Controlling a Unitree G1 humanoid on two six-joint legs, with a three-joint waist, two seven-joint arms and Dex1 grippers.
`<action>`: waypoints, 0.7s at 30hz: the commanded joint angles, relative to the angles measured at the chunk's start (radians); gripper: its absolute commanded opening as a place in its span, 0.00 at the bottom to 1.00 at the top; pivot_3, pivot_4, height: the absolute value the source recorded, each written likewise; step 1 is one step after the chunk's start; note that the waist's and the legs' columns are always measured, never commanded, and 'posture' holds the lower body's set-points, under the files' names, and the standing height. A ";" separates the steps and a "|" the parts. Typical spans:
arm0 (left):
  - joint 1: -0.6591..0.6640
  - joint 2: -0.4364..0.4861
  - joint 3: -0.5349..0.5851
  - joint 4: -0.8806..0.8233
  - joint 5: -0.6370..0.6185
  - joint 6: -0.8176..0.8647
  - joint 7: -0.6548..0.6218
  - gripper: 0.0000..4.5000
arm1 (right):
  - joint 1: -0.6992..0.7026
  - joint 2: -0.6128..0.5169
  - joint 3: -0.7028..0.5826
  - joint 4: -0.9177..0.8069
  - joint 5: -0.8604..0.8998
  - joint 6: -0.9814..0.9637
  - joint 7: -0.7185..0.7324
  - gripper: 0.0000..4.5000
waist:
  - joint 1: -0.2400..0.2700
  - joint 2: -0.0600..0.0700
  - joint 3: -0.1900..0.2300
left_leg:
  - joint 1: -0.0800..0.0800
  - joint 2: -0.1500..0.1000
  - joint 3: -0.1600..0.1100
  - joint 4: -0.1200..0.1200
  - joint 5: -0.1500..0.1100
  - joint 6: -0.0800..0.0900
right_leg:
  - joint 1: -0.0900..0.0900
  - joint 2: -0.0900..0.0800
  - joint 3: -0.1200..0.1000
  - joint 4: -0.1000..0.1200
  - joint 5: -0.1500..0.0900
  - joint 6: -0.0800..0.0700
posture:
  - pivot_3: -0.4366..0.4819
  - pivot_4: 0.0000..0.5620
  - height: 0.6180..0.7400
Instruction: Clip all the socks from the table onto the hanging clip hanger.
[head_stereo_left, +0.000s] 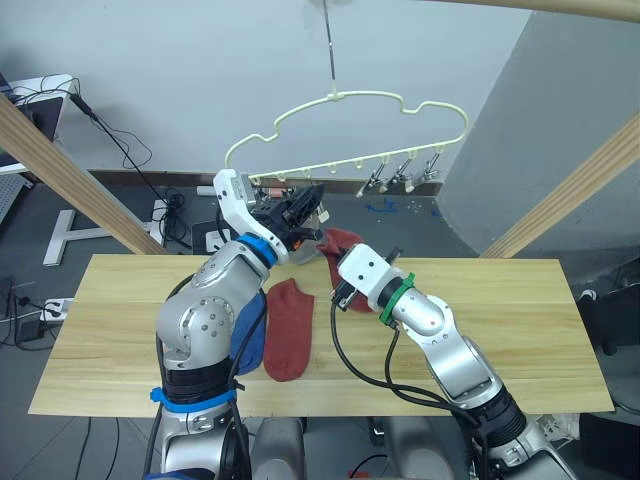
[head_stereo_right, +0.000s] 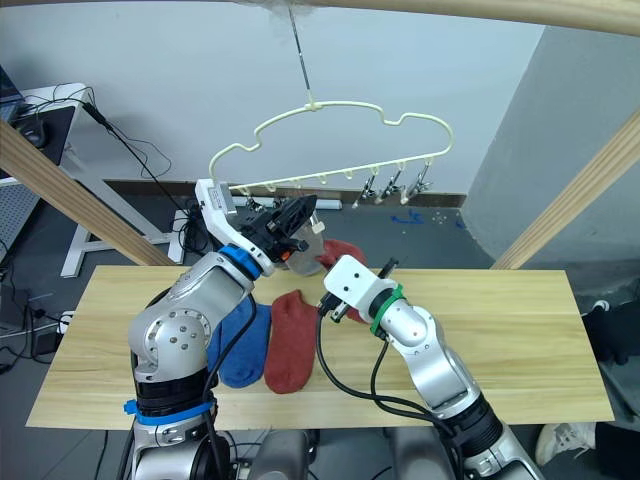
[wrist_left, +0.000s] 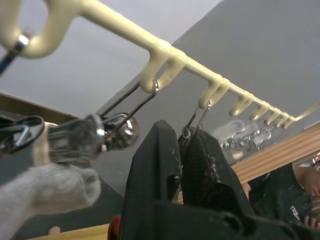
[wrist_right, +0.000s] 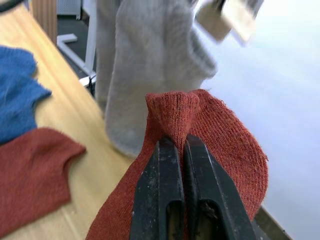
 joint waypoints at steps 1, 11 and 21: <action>0.008 0.011 -0.014 -0.013 0.006 -0.025 -0.012 0.04 | -0.007 0.044 -0.002 -0.061 0.006 -0.017 -0.028 0.00 | 0.000 0.000 0.000 | 0.000 0.000 0.000 0.000 0.000 0.000 | 0.000 0.000 0.000 0.000 0.000 0.000 | 0.48 0.55 1.00; 0.022 0.015 -0.018 -0.013 -0.004 -0.037 -0.010 0.04 | -0.071 0.145 -0.073 -0.023 0.081 0.075 -0.027 0.00 | 0.000 0.000 0.000 | 0.000 0.000 -0.001 0.000 0.001 -0.001 | 0.000 0.000 -0.001 0.000 0.000 -0.001 | 0.48 0.54 1.00; 0.025 0.019 -0.022 -0.012 -0.008 -0.044 -0.007 0.04 | -0.086 0.175 -0.092 -0.047 0.133 0.124 -0.032 0.00 | 0.000 0.000 0.000 | -0.001 0.000 -0.001 -0.001 0.001 -0.001 | -0.001 0.000 -0.001 0.000 0.000 -0.001 | 0.49 0.54 1.00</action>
